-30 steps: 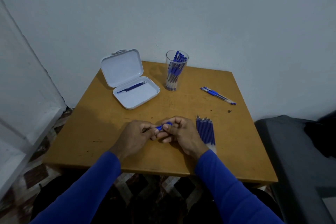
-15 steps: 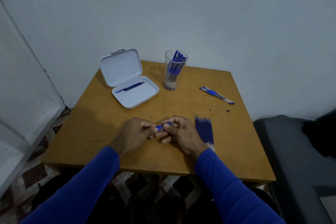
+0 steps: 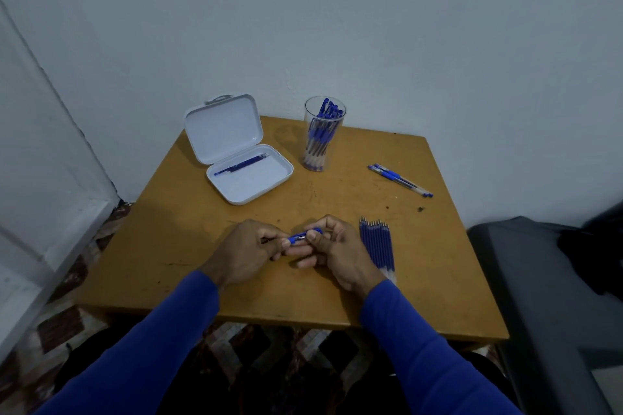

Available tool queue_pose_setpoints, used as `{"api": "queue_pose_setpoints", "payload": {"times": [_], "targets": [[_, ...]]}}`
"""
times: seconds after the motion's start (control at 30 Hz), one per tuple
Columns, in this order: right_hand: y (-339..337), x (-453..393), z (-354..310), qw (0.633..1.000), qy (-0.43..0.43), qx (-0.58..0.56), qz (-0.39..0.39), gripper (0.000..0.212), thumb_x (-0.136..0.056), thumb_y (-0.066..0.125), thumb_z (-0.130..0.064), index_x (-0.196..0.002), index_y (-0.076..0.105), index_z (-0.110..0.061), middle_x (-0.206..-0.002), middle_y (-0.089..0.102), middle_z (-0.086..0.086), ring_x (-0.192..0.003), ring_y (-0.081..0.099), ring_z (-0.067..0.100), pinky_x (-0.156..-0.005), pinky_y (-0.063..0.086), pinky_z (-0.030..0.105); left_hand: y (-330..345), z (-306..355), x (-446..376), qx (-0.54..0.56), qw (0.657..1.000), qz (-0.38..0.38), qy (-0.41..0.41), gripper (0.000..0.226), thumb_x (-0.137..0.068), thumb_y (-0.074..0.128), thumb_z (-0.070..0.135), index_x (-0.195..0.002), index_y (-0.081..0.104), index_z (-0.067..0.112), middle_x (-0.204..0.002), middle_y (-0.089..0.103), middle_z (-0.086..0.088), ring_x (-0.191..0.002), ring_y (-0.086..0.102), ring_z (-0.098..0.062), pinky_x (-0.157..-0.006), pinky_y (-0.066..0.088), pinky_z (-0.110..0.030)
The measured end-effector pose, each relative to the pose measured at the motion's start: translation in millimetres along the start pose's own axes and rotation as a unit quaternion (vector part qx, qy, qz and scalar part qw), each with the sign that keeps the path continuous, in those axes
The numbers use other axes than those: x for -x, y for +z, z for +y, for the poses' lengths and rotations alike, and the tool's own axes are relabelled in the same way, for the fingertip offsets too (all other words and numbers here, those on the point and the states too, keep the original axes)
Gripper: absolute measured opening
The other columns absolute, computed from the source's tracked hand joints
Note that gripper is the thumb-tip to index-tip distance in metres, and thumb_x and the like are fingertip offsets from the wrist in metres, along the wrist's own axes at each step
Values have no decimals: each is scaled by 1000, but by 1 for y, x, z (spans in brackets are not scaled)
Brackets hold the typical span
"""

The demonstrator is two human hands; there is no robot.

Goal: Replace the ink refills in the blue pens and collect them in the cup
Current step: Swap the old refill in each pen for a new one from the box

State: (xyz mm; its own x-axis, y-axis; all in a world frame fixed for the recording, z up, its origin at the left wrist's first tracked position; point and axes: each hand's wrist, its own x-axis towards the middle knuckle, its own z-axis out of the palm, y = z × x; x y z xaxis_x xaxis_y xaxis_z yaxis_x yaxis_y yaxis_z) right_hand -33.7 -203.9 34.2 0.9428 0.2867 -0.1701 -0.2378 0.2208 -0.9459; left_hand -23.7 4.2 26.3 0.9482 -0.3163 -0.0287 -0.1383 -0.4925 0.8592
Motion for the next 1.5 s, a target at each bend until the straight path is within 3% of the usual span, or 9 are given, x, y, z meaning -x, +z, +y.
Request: {"api": "queue_pose_setpoints", "payload": {"times": [0.2, 0.37, 0.53, 0.7, 0.87, 1.03, 1.1, 1.23, 1.5], "targets": [[5, 1, -5, 999, 3, 14, 33, 12, -104, 51, -5, -113, 55, 1, -101, 74, 25, -88, 75, 29, -57, 63, 35, 6, 2, 1, -4, 999, 32, -7, 13, -98, 64, 31, -104, 76, 32, -73, 73, 12, -75, 67, -6, -70, 50, -19], [2, -6, -13, 964, -28, 161, 210, 9, -100, 64, -17, -104, 70, -14, -91, 70, 6, -61, 61, 11, -48, 51, 24, 12, 3, 3, -2, 994, 109, 9, 14, -97, 64, 33, -101, 78, 30, -75, 72, 14, -75, 66, -8, -69, 52, -25], [3, -15, -8, 910, -49, 333, 242, 10, -92, 74, -20, -90, 66, -26, -86, 69, -3, -81, 66, 16, -69, 58, 32, 19, 6, 4, 13, 988, 147, 41, 20, -96, 66, 29, -113, 76, 25, -85, 71, 15, -81, 65, -4, -69, 50, -20], [10, -19, -4, 889, -28, 398, 225, 8, -93, 73, -21, -87, 69, -23, -85, 67, -10, -82, 63, 5, -65, 43, 15, 23, 9, 3, -2, 985, 159, 60, 21, -96, 67, 23, -116, 73, 24, -90, 69, 16, -83, 62, -2, -69, 47, -15], [8, -24, 5, 863, -48, 431, 258, 10, -96, 69, -29, -102, 73, -23, -100, 67, -7, -92, 61, 5, -75, 48, 17, 25, 3, 5, -27, 980, 176, 86, 25, -94, 69, 21, -119, 73, 23, -89, 67, 13, -81, 62, -7, -70, 54, -29], [9, -12, -5, 920, -65, 315, 225, 46, -100, 55, -49, -85, 69, -9, -81, 68, 11, -79, 64, 26, -73, 54, 42, 31, 0, 8, -41, 977, 183, 103, 25, -93, 72, 23, -117, 75, 24, -87, 68, 14, -81, 62, -7, -72, 55, -33], [11, -8, -8, 925, -55, 325, 190, 56, -96, 57, -57, -82, 68, -4, -78, 68, 14, -70, 62, 26, -68, 53, 41, 32, -1, 8, -45, 976, 187, 103, 24, -92, 73, 22, -116, 76, 25, -86, 67, 15, -81, 62, -6, -71, 53, -29], [10, -6, -11, 930, -44, 338, 137, 38, -97, 66, -40, -79, 68, -6, -65, 64, -3, -58, 54, 0, -64, 47, 24, 31, -2, 9, -43, 977, 185, 102, 25, -93, 72, 23, -118, 75, 23, -88, 66, 21, -84, 62, -3, -73, 47, -18], [9, -4, -15, 964, -48, 245, 91, 9, -99, 64, -9, -95, 72, -11, -76, 63, 0, -59, 53, 4, -54, 46, 20, 29, -3, 7, -25, 977, 185, 103, 22, -93, 71, 21, -114, 77, 27, -81, 68, 15, -76, 62, -10, -65, 52, -27]]}}
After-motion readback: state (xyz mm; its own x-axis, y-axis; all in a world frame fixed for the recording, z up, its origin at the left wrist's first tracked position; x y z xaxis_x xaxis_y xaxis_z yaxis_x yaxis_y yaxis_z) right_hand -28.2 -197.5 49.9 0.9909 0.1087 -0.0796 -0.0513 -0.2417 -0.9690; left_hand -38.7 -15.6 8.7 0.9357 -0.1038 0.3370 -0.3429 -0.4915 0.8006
